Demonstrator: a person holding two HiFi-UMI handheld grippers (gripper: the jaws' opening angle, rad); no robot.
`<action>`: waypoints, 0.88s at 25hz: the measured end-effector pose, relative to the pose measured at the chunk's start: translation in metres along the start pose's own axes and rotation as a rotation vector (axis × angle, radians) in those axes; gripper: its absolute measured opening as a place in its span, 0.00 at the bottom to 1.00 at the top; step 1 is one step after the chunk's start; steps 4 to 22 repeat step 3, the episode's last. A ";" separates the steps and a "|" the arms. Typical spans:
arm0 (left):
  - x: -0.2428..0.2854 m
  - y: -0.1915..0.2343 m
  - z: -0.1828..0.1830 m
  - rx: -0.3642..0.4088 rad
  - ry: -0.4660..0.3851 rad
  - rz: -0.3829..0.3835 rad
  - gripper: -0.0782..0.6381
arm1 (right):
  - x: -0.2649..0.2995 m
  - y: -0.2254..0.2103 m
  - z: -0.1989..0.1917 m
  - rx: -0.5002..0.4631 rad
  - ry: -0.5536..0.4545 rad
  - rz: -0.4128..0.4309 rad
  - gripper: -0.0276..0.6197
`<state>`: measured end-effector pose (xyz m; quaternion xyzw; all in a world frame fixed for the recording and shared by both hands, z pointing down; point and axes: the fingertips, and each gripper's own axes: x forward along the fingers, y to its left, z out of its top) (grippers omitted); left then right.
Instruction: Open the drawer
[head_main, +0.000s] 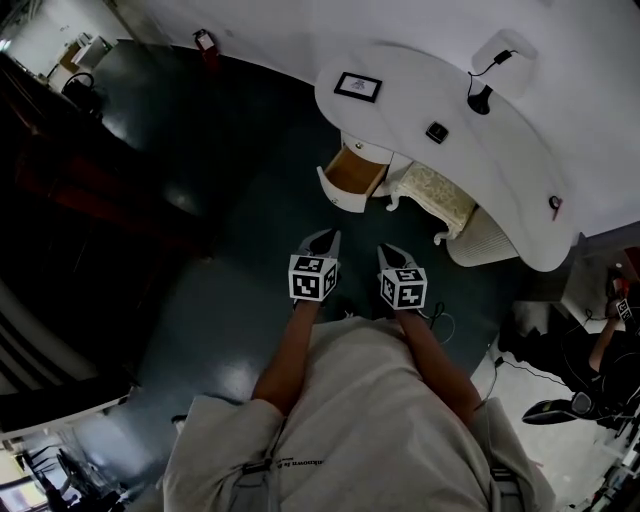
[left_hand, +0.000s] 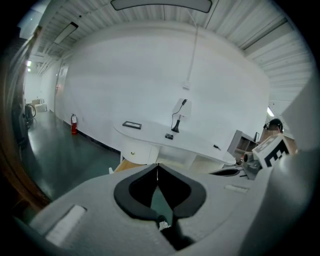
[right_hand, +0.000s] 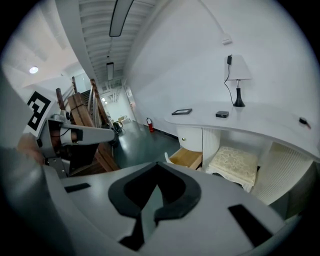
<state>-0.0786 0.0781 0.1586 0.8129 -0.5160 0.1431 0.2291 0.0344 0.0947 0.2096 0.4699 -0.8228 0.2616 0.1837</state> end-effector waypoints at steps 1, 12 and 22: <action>-0.002 0.002 -0.003 -0.015 0.001 0.007 0.12 | 0.000 0.003 -0.001 -0.017 0.005 0.009 0.06; -0.004 0.008 -0.010 -0.046 0.002 0.021 0.12 | 0.001 0.009 -0.001 -0.051 0.012 0.026 0.06; -0.004 0.008 -0.010 -0.046 0.002 0.021 0.12 | 0.001 0.009 -0.001 -0.051 0.012 0.026 0.06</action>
